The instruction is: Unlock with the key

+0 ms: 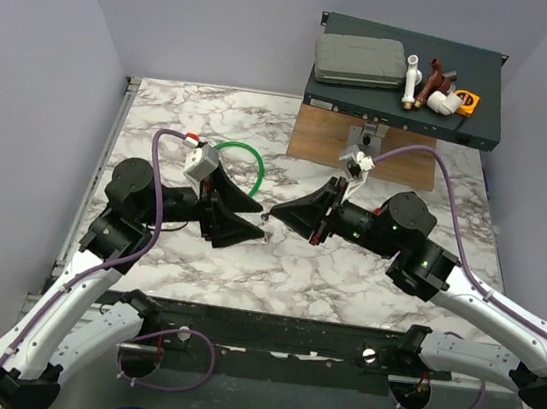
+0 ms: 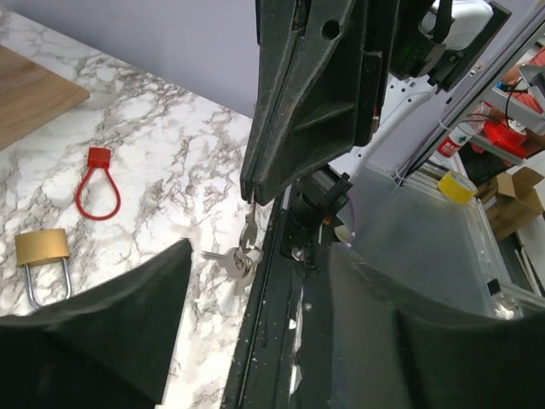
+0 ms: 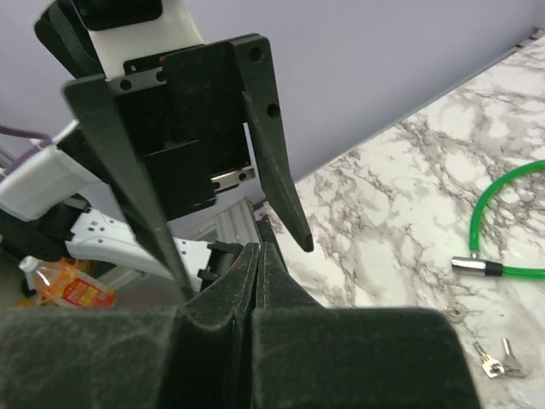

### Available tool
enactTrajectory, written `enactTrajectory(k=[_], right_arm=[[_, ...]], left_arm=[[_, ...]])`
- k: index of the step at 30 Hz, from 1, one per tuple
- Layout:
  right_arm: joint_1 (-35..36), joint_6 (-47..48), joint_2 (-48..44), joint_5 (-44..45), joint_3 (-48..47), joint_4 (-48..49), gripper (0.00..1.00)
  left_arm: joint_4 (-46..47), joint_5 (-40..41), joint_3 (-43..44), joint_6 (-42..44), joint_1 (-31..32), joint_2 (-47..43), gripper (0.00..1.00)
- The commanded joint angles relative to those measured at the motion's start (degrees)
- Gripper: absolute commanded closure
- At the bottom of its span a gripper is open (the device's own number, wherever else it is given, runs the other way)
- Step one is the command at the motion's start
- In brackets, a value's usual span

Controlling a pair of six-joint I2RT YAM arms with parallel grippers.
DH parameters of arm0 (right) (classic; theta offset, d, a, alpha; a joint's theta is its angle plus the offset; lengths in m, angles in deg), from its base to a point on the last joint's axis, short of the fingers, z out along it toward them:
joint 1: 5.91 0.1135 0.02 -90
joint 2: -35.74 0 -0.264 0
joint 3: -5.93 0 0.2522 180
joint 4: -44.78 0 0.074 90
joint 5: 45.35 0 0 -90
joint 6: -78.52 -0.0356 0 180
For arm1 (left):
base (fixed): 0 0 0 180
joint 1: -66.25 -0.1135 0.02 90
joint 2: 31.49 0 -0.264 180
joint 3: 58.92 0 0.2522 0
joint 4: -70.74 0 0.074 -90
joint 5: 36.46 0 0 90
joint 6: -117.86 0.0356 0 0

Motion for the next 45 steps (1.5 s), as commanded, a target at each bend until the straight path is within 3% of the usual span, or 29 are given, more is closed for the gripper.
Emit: enactTrajectory(k=[1,11,17,23,28,38,45], right_arm=[[0.0,7.5,0.7,0.6,-4.1,-8.2,0.99],[0.1,16.3,3.8,-3.8,-10.4,-21.1,0.99],[0.1,19.3,6.3,-9.1,-13.8,-25.3,0.99],[0.0,20.2,6.6,-9.6,-14.9,-26.0,0.99],[0.0,21.0,6.9,-10.1,-16.6,-27.5,0.99],[0.1,20.6,8.7,-12.7,-18.0,-27.6,0.99],[0.1,20.6,8.8,-12.0,-18.4,-27.0,0.99]], left_arm=[[-5.6,1.0,-0.6,5.9,-0.3,-1.7,0.27],[-14.4,4.0,5.0,23.4,-0.4,0.0,0.2],[-19.0,-4.1,11.1,32.1,-0.4,4.8,0.4],[-25.3,-10.2,12.5,36.7,0.5,6.3,0.74],[-29.2,-9.1,12.1,40.1,1.3,5.6,0.73],[-24.1,-8.4,12.5,35.7,1.3,6.7,0.71],[-25.7,-9.5,12.0,35.6,2.0,6.1,0.9]])
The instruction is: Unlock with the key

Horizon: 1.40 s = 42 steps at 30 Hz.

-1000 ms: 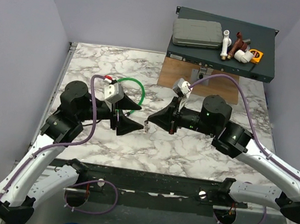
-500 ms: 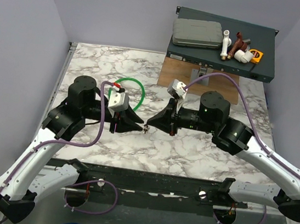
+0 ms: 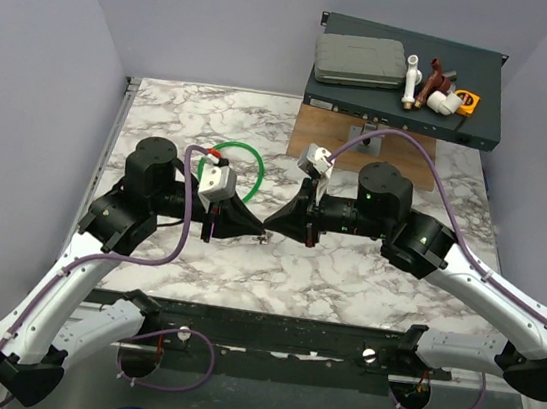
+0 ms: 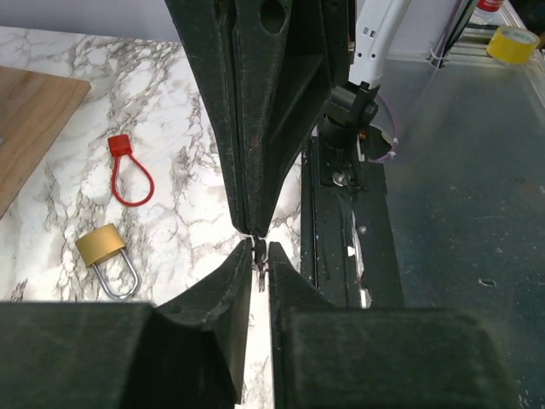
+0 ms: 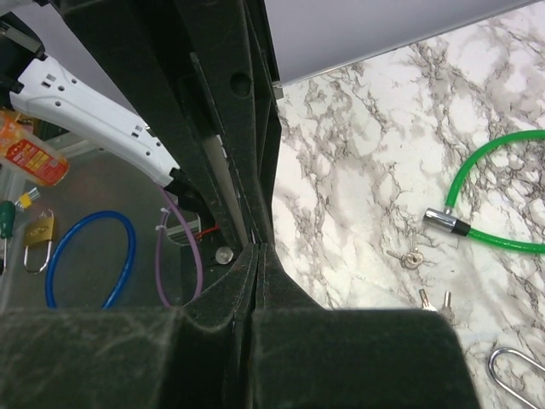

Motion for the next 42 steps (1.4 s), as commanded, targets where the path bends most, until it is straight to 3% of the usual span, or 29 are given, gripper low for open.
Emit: enactTrajectory(k=[1,13,23,26,29,33,39,42], right_arm=[[0.2,0.6,0.1,-1.3,-2.0,-0.6,0.99],[0.8,0.7,1.8,-2.0,-3.2,-0.1,0.99],[1.4,1.0,2.5,-1.4,-3.6,-0.1,0.99],[1.4,0.9,2.6,-1.2,-3.4,-0.2,0.99],[1.5,0.8,2.5,-1.2,-3.5,-0.1,0.99],[1.7,0.7,2.5,-1.2,-3.4,0.2,0.99],[2.1,0.3,2.8,-1.8,-3.3,1.5,0.99],[2.3,-0.1,2.9,-2.0,-3.0,2.5,0.99]], left_arm=[[-1.1,-2.3,0.5,0.8,0.6,-0.8,0.92],[-2.4,-4.1,0.5,1.1,0.9,-1.2,0.99],[-2.6,-4.5,-0.7,-0.2,1.4,-2.2,0.85],[-1.7,-5.0,-0.9,-1.6,1.4,-2.4,0.75],[-1.3,-5.1,-1.1,-2.0,1.4,-2.4,0.74],[-0.2,-4.4,-1.5,-2.9,1.4,-2.4,0.78],[4.1,-1.2,-3.0,-6.1,1.4,-2.6,0.98],[6.9,0.2,-4.2,-9.3,1.4,-2.8,1.0]])
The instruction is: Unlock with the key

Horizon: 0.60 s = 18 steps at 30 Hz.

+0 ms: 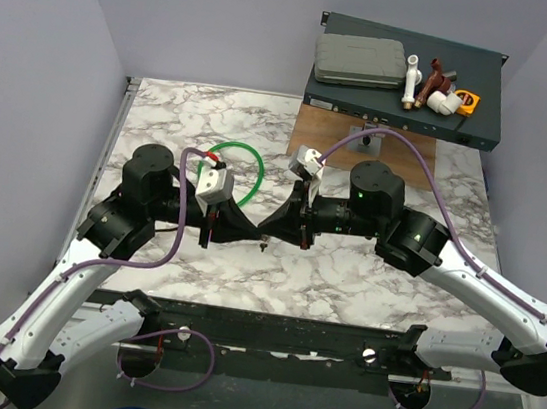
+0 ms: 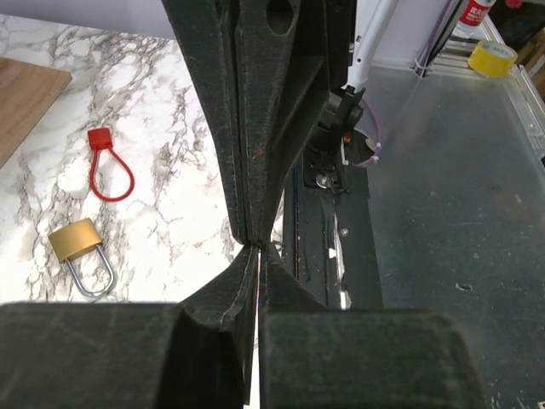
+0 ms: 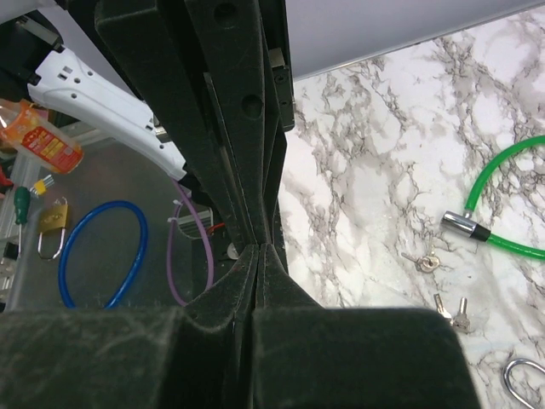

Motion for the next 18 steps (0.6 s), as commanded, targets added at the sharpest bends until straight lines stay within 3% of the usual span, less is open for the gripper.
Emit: enactTrajectory(k=[1,12,15,17,18], right_arm=[[0.8,-0.6,0.8,-0.8,-0.8,3.9,0.99],[0.8,-2.5,-0.8,1.5,2.5,6.9,0.98],[0.8,-2.7,-1.4,3.0,2.7,7.3,0.81],[0.8,-3.0,-1.8,3.8,2.8,7.6,0.58],[0.8,-3.0,-2.0,4.2,2.8,7.7,0.53]], left_arm=[[5.8,1.1,-1.7,-5.0,0.6,-0.7,1.0],[9.2,-0.8,-3.0,-12.2,-0.5,-1.7,1.0],[10.8,-1.6,-3.9,-15.1,-1.2,-2.3,1.0],[11.1,-1.9,-4.3,-15.8,-1.3,-2.6,1.0],[11.3,-2.0,-4.5,-16.1,-1.5,-2.8,1.0]])
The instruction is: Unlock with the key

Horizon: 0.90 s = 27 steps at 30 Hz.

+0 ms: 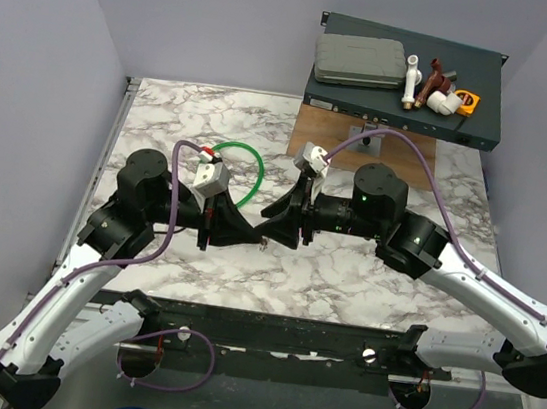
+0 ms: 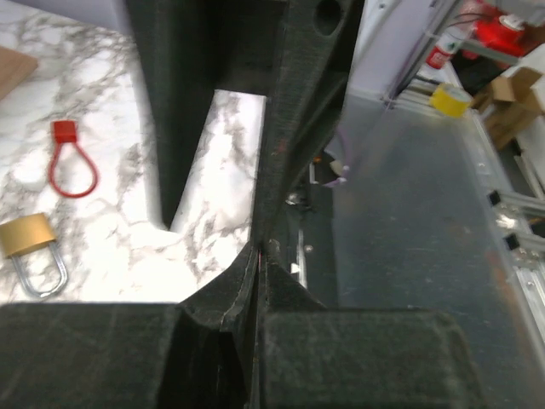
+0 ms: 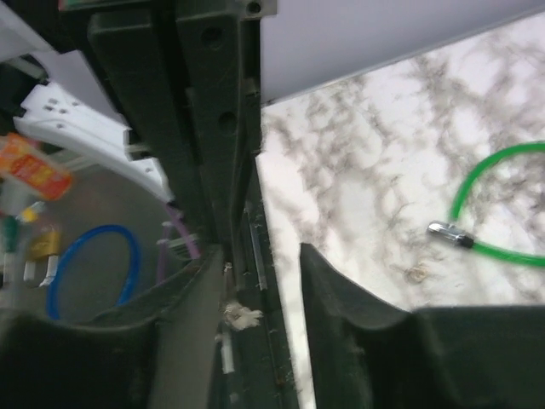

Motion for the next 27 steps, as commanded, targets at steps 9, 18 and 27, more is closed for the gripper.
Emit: enactTrajectory(k=[9,18,27], right_arm=[[0.7,-1.3,-5.4,5.8,2.1,3.0,0.33],[0.7,-3.5,-6.7,18.7,9.8,-2.3,0.29],[1.5,-8.1,4.9,22.5,23.9,0.9,0.22]], left_arm=[[6.6,-1.6,-2.6,-6.6,-1.4,-2.1,1.0],[-13.3,8.9,-2.4,13.5,-7.6,3.3,0.97],[-21.9,19.6,-3.5,19.7,-11.9,5.2,0.48]])
